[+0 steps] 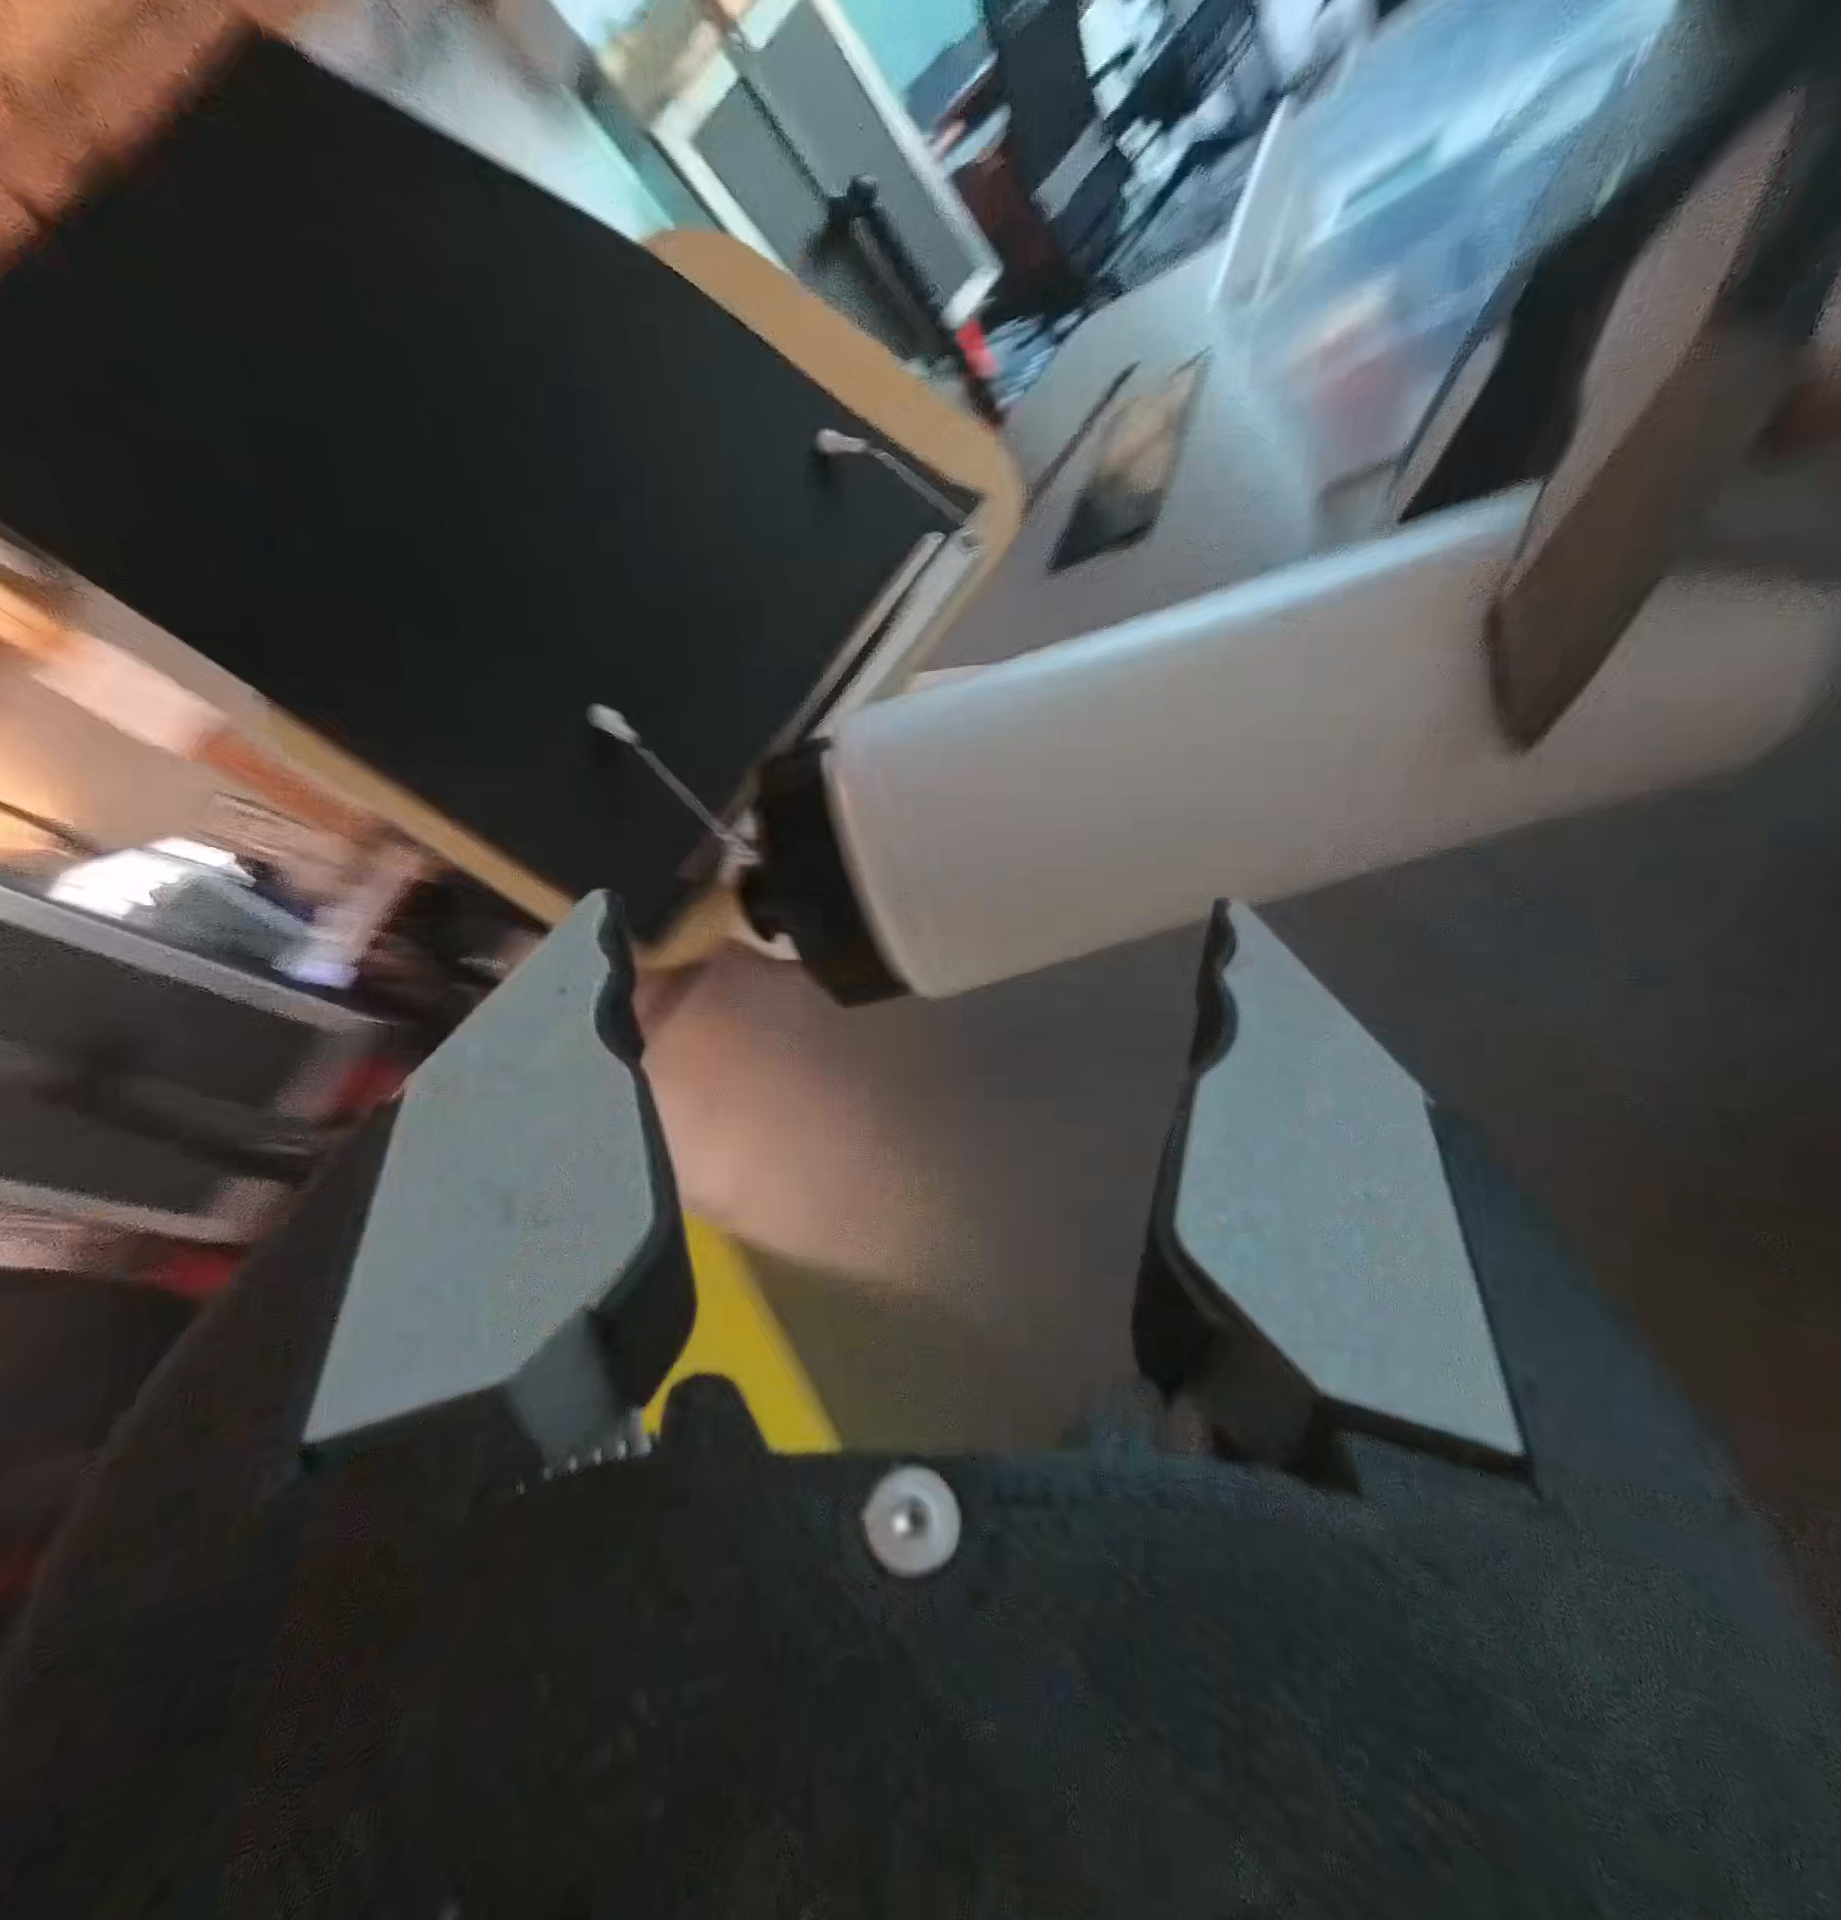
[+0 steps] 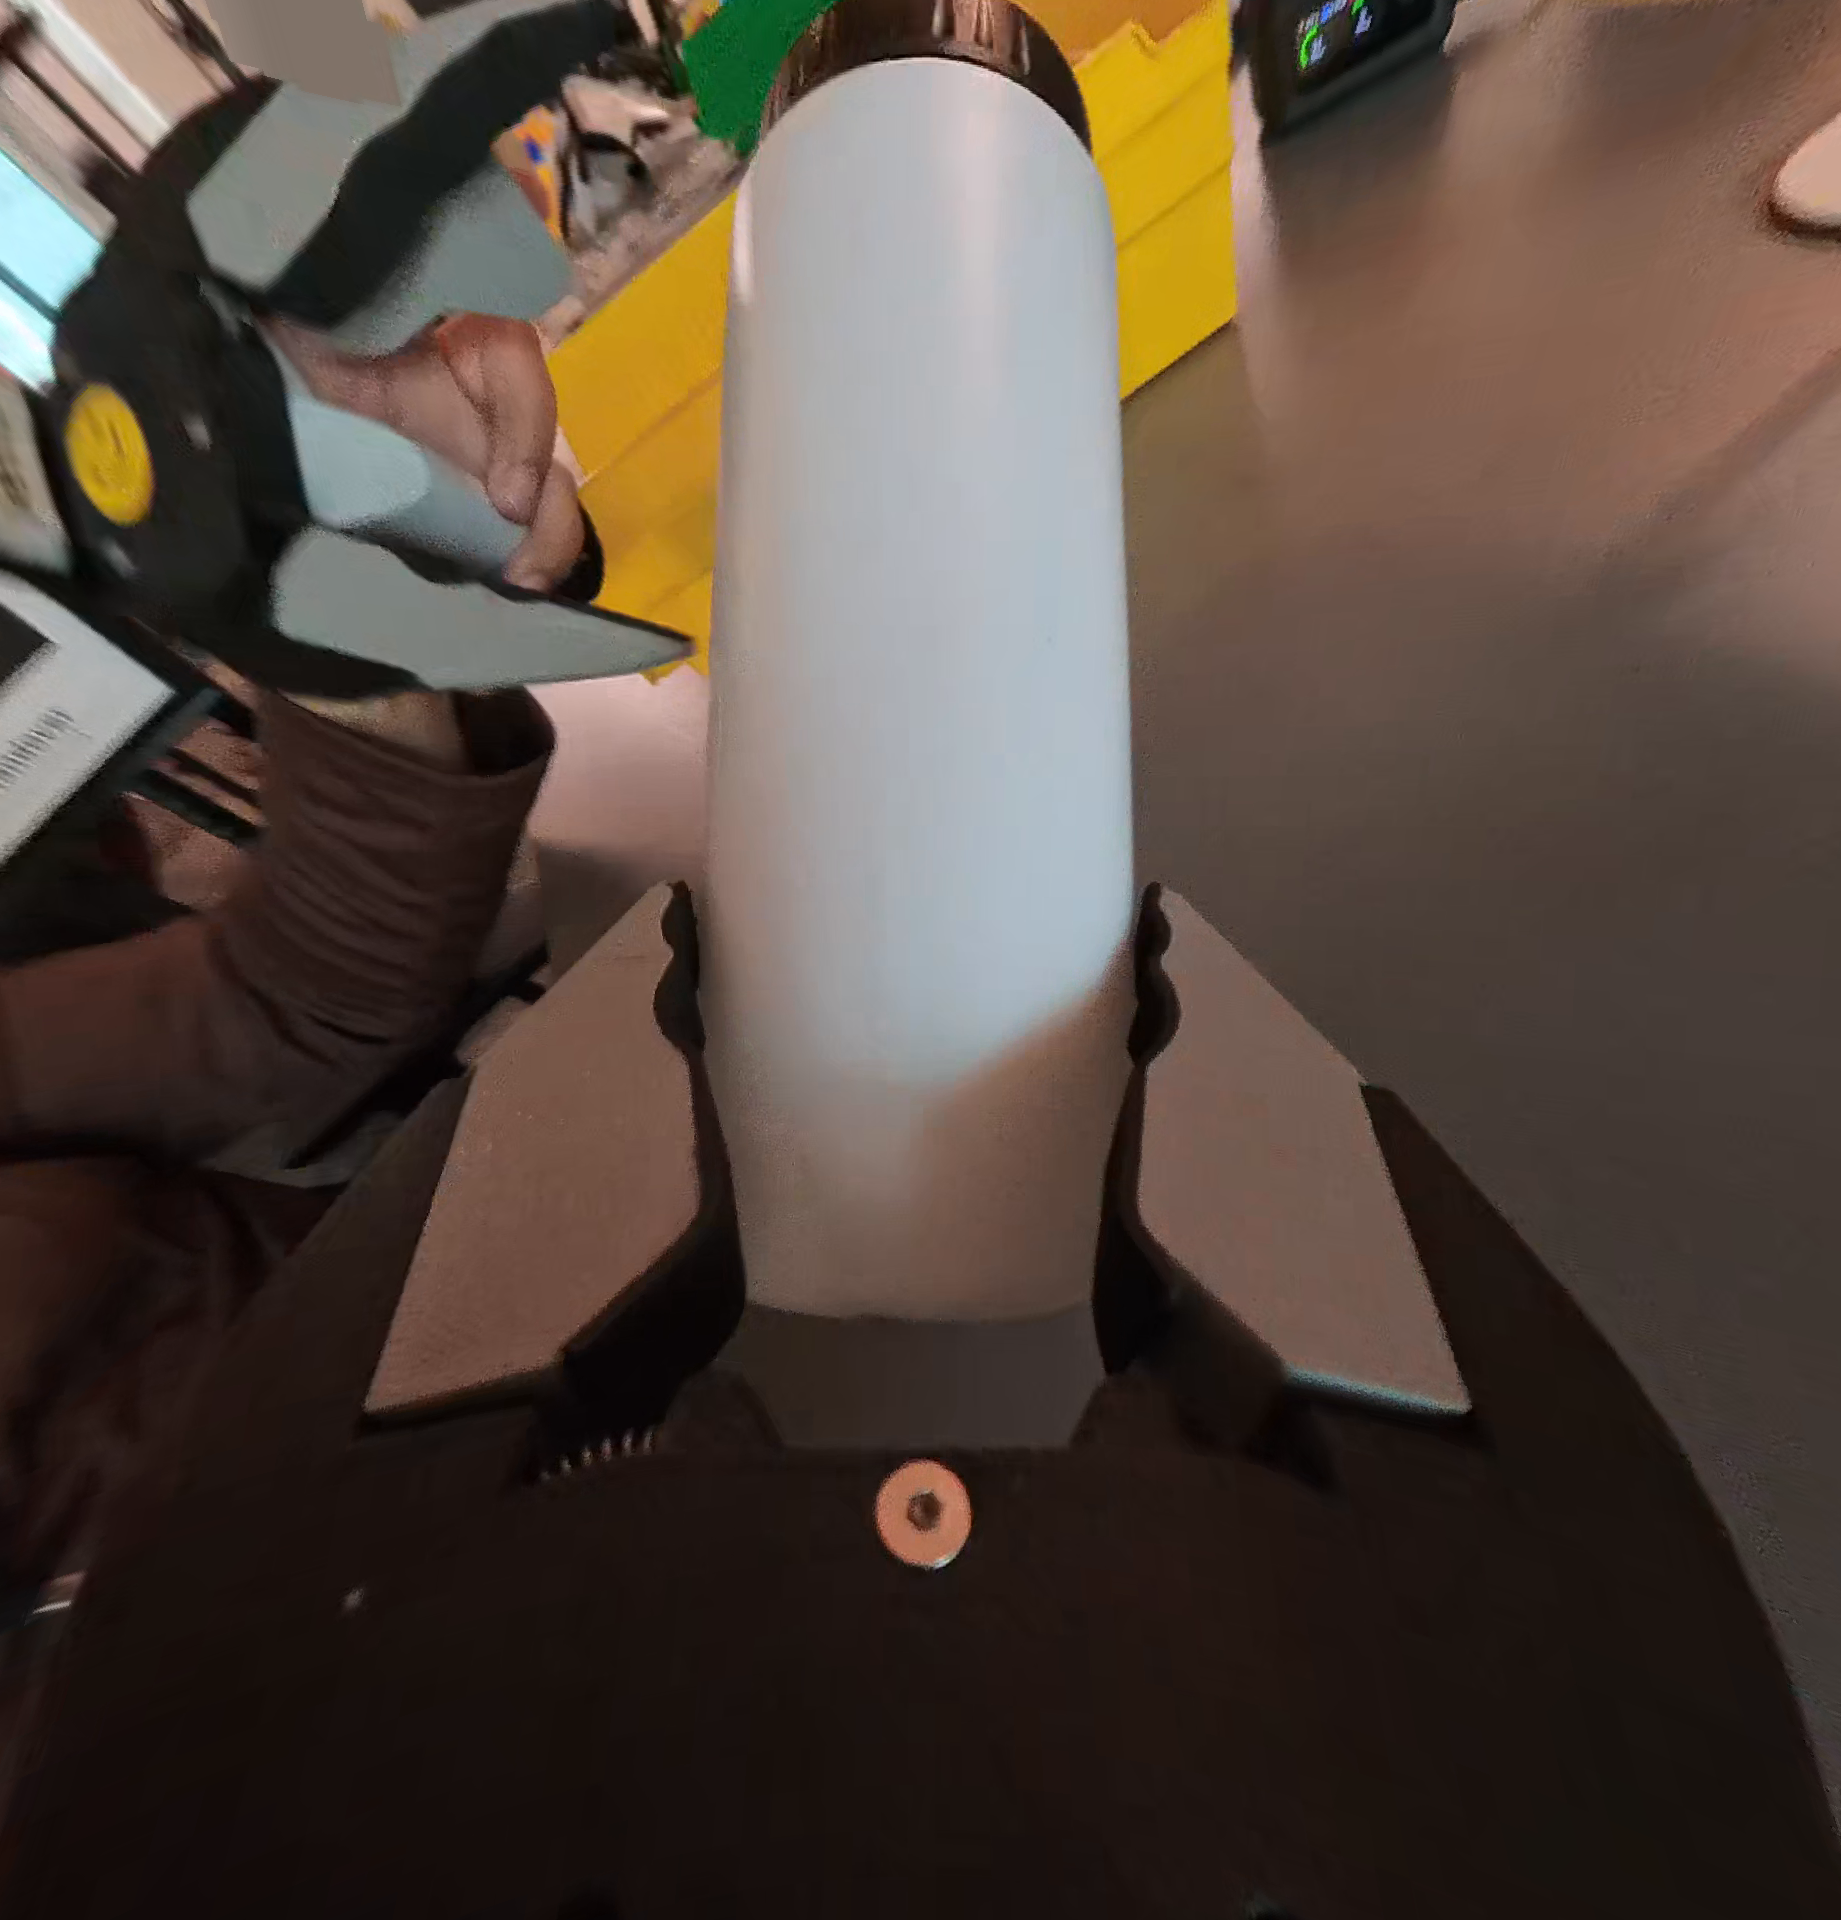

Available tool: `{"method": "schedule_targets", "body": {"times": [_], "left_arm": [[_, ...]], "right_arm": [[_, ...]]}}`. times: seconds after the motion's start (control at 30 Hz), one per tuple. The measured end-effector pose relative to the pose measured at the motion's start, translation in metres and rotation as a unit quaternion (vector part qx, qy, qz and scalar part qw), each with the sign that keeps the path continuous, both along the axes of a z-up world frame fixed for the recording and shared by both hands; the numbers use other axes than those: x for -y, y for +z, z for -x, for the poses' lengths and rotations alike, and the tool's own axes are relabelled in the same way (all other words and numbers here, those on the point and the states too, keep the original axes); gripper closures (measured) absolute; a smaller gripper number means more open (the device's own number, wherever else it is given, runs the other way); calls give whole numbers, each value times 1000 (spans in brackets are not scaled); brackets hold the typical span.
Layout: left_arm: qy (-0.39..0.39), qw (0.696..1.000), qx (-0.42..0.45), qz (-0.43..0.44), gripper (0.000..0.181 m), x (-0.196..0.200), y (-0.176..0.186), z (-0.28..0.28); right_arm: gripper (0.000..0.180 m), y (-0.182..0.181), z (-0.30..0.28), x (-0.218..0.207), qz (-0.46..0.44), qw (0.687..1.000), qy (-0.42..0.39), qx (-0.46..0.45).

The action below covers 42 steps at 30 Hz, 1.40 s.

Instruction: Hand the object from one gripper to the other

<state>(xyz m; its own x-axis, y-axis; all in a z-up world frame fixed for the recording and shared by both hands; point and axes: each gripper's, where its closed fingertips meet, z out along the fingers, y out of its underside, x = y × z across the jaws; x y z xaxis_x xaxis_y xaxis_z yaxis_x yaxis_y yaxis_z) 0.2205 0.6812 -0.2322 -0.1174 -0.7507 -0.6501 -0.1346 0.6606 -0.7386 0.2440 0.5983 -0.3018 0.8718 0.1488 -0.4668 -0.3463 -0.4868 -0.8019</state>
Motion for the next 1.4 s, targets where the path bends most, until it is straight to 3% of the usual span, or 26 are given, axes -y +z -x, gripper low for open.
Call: {"method": "schedule_targets", "body": {"times": [0.13,0.27,0.4,0.5,0.7,0.93,1.0,1.13,1.33,1.37,1.4], "left_arm": [[3,970,25,-241,92,17,-21,-6],[-1,950,-13,-311,90,24,-52,-16],[2,918,21,-397,85,37,-57,-23],[4,894,36,-447,85,42,-63,-26],[-15,960,49,-276,86,44,-45,-25],[-74,996,40,-18,86,57,-15,-15],[-120,988,1,97,86,71,-13,-10],[-199,939,-68,272,86,100,-7,1],[-260,882,-142,366,85,134,-16,12],[-266,877,-152,370,85,140,-19,13],[-265,876,-162,368,85,144,-23,13]], "right_arm": [[98,-11,-7,6,29,999,-3,-29],[98,-9,2,9,37,998,19,-52],[98,-8,40,15,60,989,106,-82],[97,-11,44,11,76,992,94,-35],[85,51,41,15,-48,991,86,-89],[70,130,19,49,-236,971,35,23],[66,139,22,58,-257,965,50,25],[61,130,34,49,-244,966,60,64],[61,104,70,21,-210,968,110,77],[69,98,75,16,-205,969,120,70],[89,91,78,12,-193,971,125,65]]}}
